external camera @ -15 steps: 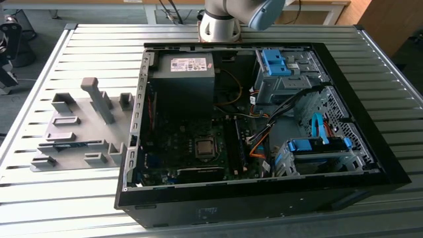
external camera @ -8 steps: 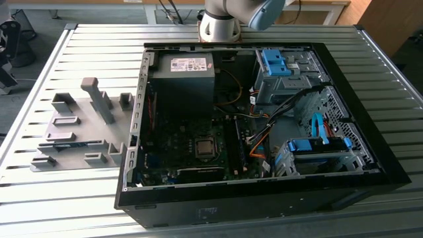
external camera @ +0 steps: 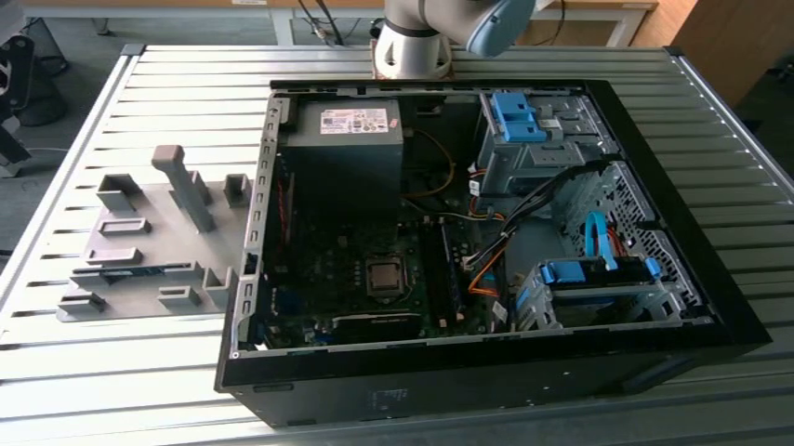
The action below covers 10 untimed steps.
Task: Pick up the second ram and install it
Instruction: 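Pick up the second ram and move it above second insertion slot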
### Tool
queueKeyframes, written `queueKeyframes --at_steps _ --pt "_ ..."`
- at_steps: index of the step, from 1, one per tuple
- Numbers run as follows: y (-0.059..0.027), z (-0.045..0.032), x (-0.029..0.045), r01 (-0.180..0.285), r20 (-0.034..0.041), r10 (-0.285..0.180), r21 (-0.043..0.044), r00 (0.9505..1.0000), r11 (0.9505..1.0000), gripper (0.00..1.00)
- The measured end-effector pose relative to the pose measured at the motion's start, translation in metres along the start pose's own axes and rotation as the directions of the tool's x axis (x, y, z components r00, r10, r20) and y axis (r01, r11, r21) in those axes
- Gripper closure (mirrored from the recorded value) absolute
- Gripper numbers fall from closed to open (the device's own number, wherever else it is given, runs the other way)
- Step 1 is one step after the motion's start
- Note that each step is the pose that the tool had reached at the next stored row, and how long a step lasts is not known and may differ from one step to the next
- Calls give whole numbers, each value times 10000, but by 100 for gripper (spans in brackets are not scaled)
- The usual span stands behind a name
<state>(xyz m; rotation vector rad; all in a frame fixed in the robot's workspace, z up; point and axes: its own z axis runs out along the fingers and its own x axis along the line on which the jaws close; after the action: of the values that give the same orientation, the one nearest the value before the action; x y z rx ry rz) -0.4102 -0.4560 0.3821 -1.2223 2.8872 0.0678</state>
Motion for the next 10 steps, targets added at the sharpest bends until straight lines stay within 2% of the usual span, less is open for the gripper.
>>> queueKeyframes --at_steps 5,10 --pt "1 2 1 809 -28 -809 -19 9967 9967 90" --pt "1 7 1 1686 -60 -1686 -42 9857 9857 90"
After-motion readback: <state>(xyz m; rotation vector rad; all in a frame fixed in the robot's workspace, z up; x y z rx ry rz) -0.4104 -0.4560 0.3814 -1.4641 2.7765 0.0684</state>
